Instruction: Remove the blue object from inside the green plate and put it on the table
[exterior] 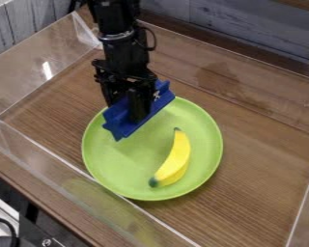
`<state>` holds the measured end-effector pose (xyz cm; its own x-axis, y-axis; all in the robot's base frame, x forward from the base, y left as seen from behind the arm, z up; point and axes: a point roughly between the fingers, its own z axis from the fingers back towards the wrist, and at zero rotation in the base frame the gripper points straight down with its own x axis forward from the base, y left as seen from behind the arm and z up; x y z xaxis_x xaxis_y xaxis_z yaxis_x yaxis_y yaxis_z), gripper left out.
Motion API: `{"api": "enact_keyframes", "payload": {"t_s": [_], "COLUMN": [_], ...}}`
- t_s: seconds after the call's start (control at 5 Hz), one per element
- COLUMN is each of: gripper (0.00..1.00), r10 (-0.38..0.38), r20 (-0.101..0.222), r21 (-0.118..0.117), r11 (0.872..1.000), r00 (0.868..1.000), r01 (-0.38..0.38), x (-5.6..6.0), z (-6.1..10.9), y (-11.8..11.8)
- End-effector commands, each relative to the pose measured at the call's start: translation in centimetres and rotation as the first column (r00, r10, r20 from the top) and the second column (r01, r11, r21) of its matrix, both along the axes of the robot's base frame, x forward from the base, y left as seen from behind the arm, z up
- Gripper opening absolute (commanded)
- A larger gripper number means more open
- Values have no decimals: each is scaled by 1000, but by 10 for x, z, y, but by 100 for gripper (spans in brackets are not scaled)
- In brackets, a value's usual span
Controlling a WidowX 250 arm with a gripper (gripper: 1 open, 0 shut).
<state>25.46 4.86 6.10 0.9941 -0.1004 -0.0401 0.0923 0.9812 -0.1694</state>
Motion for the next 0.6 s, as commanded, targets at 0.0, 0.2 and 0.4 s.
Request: {"api": "enact_keyframes", "payload": {"t_s": [0.0,0.2,0.4], "gripper": [0,0,0], "r10": [13,53,90], "r20": [80,94,104], "r21": [28,36,44], "r11": [999,998,995], "r00": [997,994,990], "r01": [-15,-56,-95], "x": [14,18,21], "z": [20,26,29], "y": [9,21,34]}}
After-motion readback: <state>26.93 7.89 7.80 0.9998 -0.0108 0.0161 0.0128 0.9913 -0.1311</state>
